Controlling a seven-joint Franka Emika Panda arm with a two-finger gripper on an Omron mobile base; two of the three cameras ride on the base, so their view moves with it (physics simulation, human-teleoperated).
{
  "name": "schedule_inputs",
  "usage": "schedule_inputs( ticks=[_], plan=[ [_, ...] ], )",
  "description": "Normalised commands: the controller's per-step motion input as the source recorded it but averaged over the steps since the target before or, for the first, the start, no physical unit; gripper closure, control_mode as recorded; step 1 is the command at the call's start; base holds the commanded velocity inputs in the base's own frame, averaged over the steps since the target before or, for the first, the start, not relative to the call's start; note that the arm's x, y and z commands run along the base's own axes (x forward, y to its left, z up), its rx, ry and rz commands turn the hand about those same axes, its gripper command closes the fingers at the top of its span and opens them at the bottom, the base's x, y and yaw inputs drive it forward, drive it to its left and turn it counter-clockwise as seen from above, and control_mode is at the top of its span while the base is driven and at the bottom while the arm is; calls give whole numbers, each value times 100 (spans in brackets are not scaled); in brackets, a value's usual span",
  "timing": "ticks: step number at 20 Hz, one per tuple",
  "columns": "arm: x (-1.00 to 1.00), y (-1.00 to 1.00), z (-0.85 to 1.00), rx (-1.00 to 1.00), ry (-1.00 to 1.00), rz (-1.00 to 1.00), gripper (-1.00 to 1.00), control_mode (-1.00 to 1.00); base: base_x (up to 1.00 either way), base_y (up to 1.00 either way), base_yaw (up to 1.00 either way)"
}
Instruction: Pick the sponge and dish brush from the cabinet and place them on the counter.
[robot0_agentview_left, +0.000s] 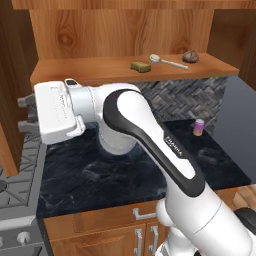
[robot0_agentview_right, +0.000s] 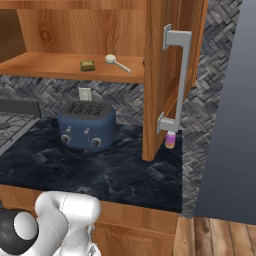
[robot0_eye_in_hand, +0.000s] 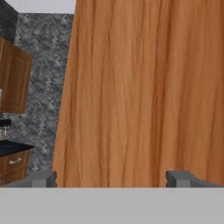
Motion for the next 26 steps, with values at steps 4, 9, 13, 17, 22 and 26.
schedule_inputs(
  ticks=[4,9,13,17,22,26],
  plan=[
    [6,-34,35,0,0,0,-100,-100,0,0,0],
    [3,-43,13,0,0,-4,-100,-100,0,0,0],
    [3,-49,3,0,0,-9,-100,-100,0,0,0],
    [0,-54,2,0,0,-12,-100,-100,0,0,0],
    [1,-53,3,-1,0,-14,-100,-100,0,0,0],
    [9,-51,4,-2,0,-16,-100,-100,0,0,0]
  ],
)
